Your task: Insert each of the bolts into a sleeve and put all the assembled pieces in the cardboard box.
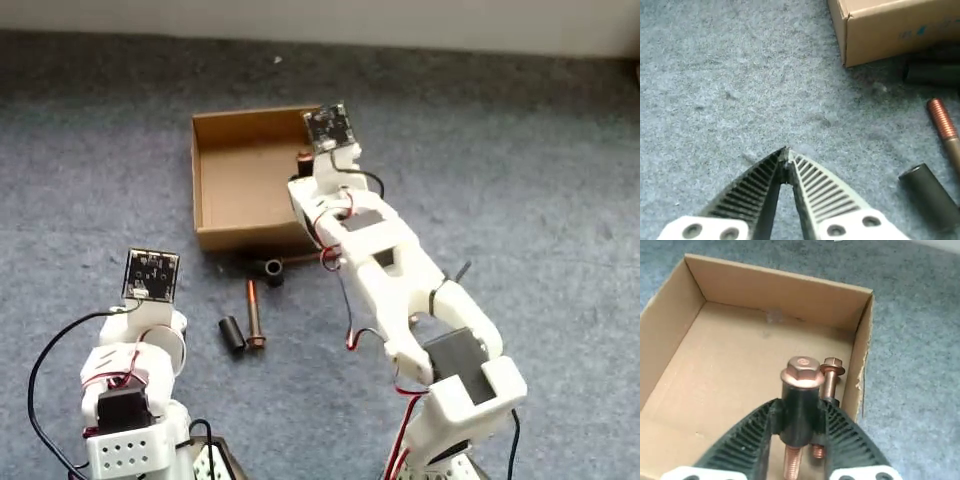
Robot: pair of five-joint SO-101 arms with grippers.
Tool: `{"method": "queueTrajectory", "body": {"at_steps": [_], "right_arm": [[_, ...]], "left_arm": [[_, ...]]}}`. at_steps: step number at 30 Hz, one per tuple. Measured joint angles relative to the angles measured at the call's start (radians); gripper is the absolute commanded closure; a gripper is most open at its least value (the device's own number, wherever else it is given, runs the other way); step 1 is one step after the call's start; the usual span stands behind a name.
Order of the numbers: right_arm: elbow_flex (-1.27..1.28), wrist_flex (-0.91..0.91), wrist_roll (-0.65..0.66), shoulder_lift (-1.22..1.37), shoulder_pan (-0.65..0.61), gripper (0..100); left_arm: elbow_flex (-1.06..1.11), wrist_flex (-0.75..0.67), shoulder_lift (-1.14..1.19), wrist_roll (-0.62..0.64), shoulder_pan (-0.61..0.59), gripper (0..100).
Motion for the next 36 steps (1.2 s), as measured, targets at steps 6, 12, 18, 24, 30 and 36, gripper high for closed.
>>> {"method": "queueTrajectory", "body": {"at_steps": [6,12,18,24,30,36], "right_arm": [[-0.094,0.199,0.0,-0.003,-0.006,88.2],[-0.187,0.44,0.0,-0.003,-0.094,99.0],[-0.184,0.559,-0.002,-0.124,-0.204,99.4],[-0.055,0.551,-0.002,-0.212,-0.239,99.4],[0.146,0.367,-0.002,-0.212,-0.242,99.4],[0.262,0.281,-0.002,-0.235,-0.242,99.4]], "left_arm": [[0.0,0.0,0.0,0.0,0.0,99],[0.0,0.0,0.0,0.0,0.0,99],[0.0,0.0,0.0,0.0,0.0,99],[0.0,0.0,0.0,0.0,0.0,99],[0.0,0.0,0.0,0.0,0.0,99],[0.0,0.0,0.0,0.0,0.0,99]]}}
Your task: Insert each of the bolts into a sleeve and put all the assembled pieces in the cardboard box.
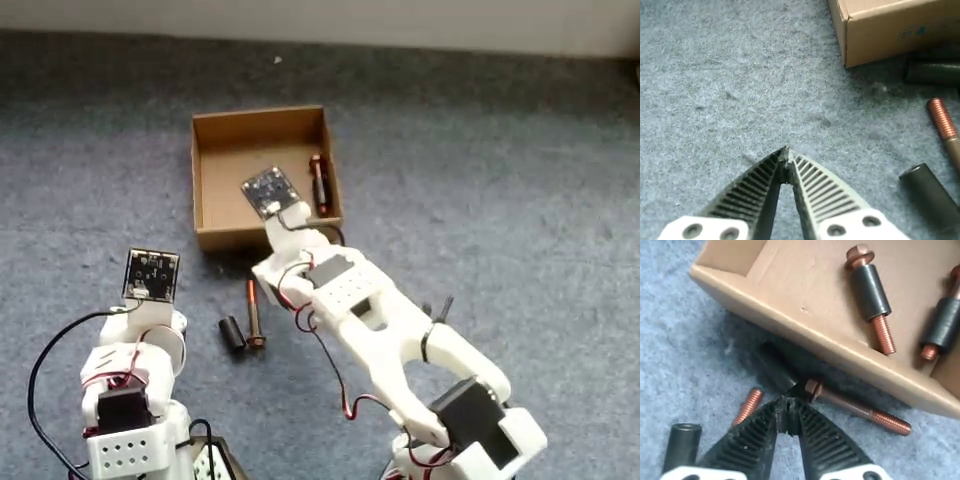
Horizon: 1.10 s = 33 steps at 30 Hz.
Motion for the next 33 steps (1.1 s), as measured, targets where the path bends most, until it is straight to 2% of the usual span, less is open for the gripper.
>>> {"method": "queueTrajectory", "body": {"at_steps": [6,13,19,23,28,33], "right_arm": [[0.077,0.031,-0.002,-0.066,0.057,99.4],[0.1,0.261,-0.002,-0.232,0.072,99.1],[0.1,0.338,-0.002,-0.296,0.072,82.4],[0.1,0.347,-0.002,-0.296,0.072,79.3],[0.1,0.348,0.118,-0.296,0.015,79.3],[0.077,0.356,0.146,-0.293,-0.005,79.3]], "left_arm": [[0.0,0.0,0.0,0.0,0.0,99],[0.012,0.0,0.0,0.0,0.0,99],[0.012,0.0,0.0,0.0,0.0,99],[0.012,0.0,0.0,0.0,0.0,99],[0.012,0.0,0.0,0.0,0.0,99],[0.012,0.0,0.0,0.0,0.0,99]]}}
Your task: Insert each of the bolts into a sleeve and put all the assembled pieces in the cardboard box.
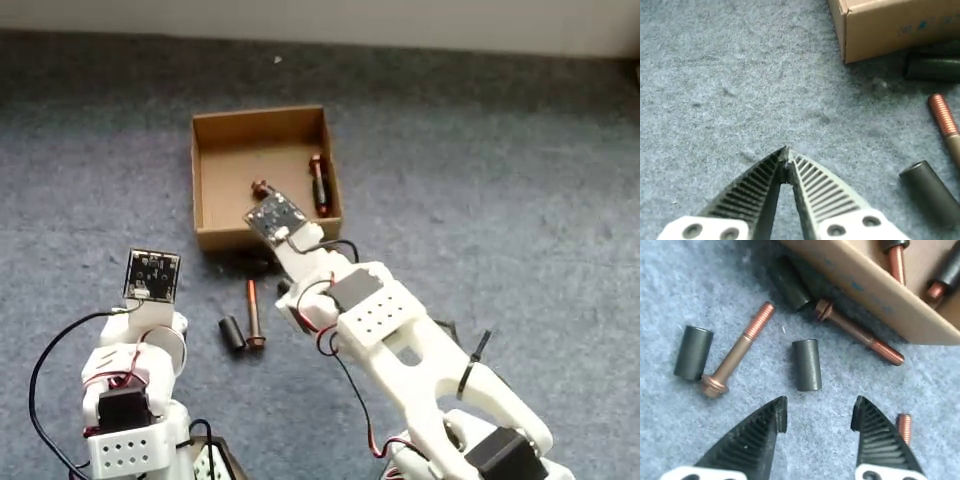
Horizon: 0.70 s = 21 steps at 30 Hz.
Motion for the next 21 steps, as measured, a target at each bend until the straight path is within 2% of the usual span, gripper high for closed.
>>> {"method": "queueTrajectory", "body": {"at_steps": [4,12,21], "right_arm": [[-0.129,0.072,0.0,0.11,0.0,79.3],[-0.457,0.218,0.008,0.505,0.0,79.3],[-0.554,0.229,0.008,0.678,0.0,79.3]], "left_arm": [[0.0,0.0,0.0,0.0,0.0,99],[0.0,0.0,0.0,0.0,0.0,99],[0.0,0.0,0.0,0.0,0.0,99]]}}
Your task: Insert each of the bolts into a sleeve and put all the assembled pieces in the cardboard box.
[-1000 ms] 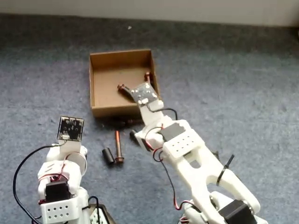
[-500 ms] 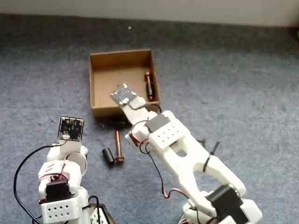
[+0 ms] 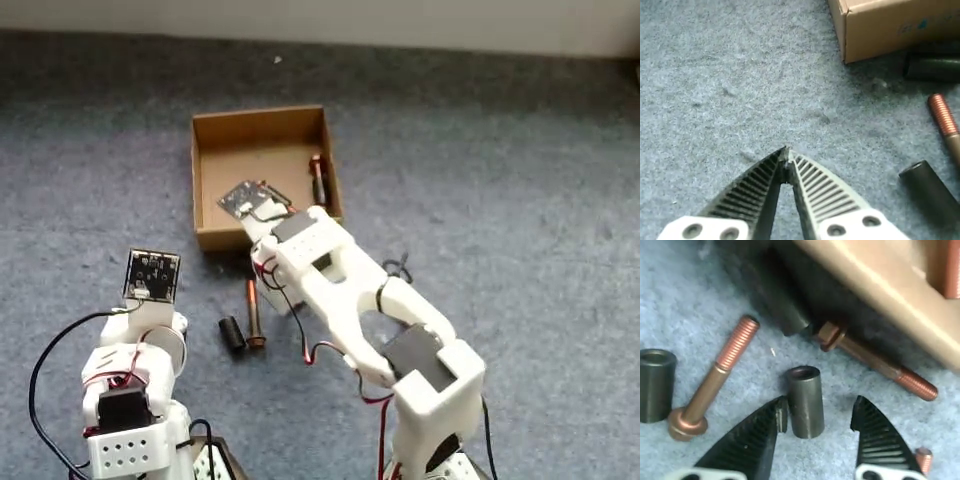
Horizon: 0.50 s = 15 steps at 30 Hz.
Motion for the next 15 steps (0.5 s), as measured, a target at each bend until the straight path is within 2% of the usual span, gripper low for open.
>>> {"method": "queueTrajectory", "body": {"at_steps": [5,7,10,15], "right_arm": [[-0.002,-0.002,0.0,0.028,0.0,80.1],[-0.009,0.0,0.0,0.038,0.0,85.5],[-0.025,0.0,0.0,0.054,0.003,98.9],[-0.034,-0.003,0.0,0.058,0.008,99.4]], "left_arm": [[0.0,0.0,0.0,0.0,0.0,99],[0.0,0.0,0.0,0.0,0.0,99],[0.0,0.0,0.0,0.0,0.0,99],[0.0,0.0,0.0,0.0,0.0,99]]}}
